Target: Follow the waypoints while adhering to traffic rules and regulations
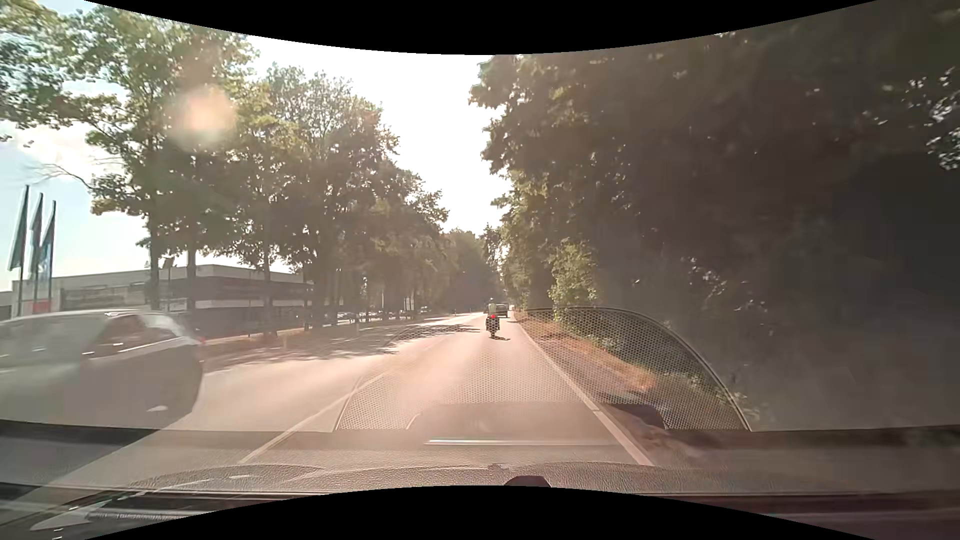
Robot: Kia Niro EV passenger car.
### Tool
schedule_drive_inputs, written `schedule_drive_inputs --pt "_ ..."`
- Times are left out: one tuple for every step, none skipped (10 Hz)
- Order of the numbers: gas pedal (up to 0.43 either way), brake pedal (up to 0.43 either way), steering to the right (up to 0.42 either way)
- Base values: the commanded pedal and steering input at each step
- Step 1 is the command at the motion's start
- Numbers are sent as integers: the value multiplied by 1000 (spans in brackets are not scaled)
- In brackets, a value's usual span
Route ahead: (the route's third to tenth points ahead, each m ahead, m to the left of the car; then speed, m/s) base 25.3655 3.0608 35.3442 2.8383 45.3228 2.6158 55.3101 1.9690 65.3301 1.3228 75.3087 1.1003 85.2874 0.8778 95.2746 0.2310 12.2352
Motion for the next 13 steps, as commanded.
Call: schedule_drive_inputs --pt "177 0 0" --pt "177 0 0" --pt "177 0 0" --pt "177 0 0" --pt "177 0 0" --pt "177 0 0" --pt "177 0 0" --pt "177 0 1" --pt "177 0 1" --pt "189 0 1" --pt "189 0 1" --pt "189 0 1" --pt "189 0 1"
